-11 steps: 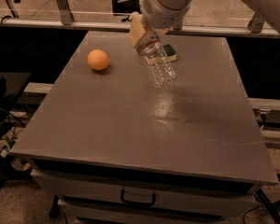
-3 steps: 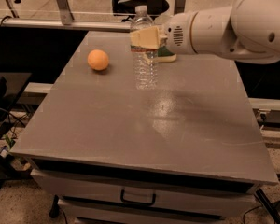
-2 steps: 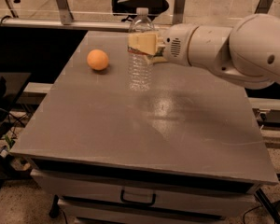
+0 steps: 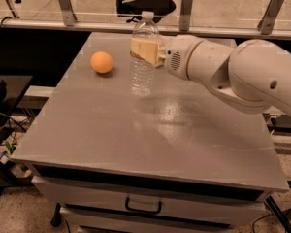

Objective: Place water bottle upright

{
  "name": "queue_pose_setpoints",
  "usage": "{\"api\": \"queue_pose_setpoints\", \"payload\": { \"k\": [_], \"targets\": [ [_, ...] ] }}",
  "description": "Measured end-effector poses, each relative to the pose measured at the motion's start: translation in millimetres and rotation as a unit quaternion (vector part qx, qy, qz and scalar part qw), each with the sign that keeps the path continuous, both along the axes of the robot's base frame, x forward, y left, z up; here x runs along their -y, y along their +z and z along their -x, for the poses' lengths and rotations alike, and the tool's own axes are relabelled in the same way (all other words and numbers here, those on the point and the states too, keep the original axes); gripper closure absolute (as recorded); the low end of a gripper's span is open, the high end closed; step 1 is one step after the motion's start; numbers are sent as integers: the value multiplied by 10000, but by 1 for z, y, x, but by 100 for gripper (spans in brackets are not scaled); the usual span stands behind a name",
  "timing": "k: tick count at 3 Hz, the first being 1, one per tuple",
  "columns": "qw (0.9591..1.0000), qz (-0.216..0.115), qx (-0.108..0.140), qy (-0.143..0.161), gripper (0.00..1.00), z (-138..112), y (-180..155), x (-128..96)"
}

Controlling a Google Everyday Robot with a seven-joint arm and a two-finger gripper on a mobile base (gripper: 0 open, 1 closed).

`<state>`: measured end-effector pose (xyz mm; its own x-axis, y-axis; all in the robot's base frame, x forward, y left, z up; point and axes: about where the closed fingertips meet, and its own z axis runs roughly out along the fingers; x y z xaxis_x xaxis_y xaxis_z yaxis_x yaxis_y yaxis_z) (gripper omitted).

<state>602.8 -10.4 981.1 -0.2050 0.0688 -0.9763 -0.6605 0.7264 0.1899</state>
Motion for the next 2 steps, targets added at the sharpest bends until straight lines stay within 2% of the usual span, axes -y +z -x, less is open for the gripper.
{"api": "queue_pose_setpoints", "payload": {
  "k": [1, 2],
  "targets": [
    [9992, -73, 264, -284, 100, 1, -5, -4],
    [9981, -90, 417, -445, 100, 3, -8, -6]
  ]
}}
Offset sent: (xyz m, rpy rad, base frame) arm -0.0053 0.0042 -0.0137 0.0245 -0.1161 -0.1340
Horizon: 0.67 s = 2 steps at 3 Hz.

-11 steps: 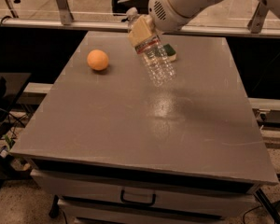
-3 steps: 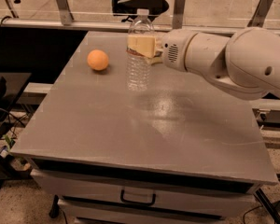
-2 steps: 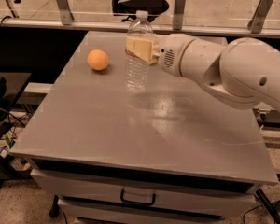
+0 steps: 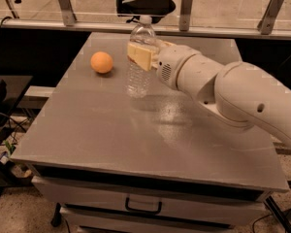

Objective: Place water bottle upright

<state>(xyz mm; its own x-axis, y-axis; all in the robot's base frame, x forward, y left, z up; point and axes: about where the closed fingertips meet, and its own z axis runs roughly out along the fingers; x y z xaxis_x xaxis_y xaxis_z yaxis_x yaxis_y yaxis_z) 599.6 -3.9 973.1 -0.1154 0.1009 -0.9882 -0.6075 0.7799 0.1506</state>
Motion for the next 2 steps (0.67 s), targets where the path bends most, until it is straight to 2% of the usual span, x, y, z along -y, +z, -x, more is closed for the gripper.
{"api": "queue_pose_setpoints", "payload": {
  "k": [2],
  "targets": [
    [9990, 275, 297, -168, 100, 9, -4, -7]
  ]
}}
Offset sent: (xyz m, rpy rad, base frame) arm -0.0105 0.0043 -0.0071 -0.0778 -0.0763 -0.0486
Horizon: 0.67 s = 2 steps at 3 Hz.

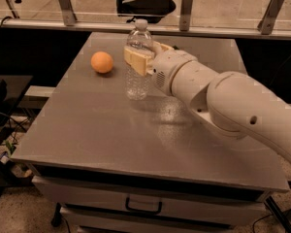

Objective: Place water bottle upright

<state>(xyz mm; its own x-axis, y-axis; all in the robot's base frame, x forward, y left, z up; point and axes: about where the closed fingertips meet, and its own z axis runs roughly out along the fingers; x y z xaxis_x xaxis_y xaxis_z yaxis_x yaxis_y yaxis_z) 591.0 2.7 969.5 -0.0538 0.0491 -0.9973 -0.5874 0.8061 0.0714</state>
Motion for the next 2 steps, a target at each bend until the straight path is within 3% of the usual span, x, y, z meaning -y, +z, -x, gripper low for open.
{"api": "queue_pose_setpoints", "payload": {
  "k": [2],
  "targets": [
    [9994, 257, 172, -127, 100, 6, -3, -6]
  ]
}}
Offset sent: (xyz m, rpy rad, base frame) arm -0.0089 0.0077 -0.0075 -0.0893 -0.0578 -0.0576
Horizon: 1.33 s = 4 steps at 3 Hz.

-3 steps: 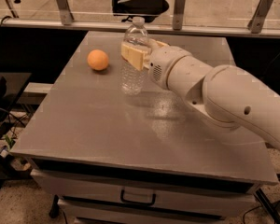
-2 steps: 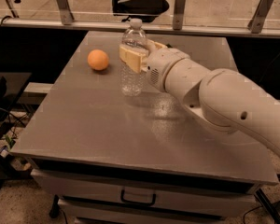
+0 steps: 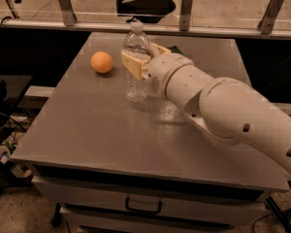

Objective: Place water bottle upright

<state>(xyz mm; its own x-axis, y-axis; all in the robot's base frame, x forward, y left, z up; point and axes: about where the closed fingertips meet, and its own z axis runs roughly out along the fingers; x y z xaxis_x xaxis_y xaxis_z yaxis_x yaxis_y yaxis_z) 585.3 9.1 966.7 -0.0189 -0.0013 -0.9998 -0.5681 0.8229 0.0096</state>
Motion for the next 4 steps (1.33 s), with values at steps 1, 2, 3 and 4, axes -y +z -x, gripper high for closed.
{"api": "queue_pose_setpoints", "payload": {
  "k": [1, 2, 3, 4],
  "targets": [
    [9998, 125, 94, -114, 97, 3, -3, -5],
    [9997, 166, 117, -163, 80, 4, -4, -7],
    [9995, 180, 92, -232, 54, 4, -9, -11],
    [9995, 173, 75, -252, 32, 4, -12, -14]
  ]
}}
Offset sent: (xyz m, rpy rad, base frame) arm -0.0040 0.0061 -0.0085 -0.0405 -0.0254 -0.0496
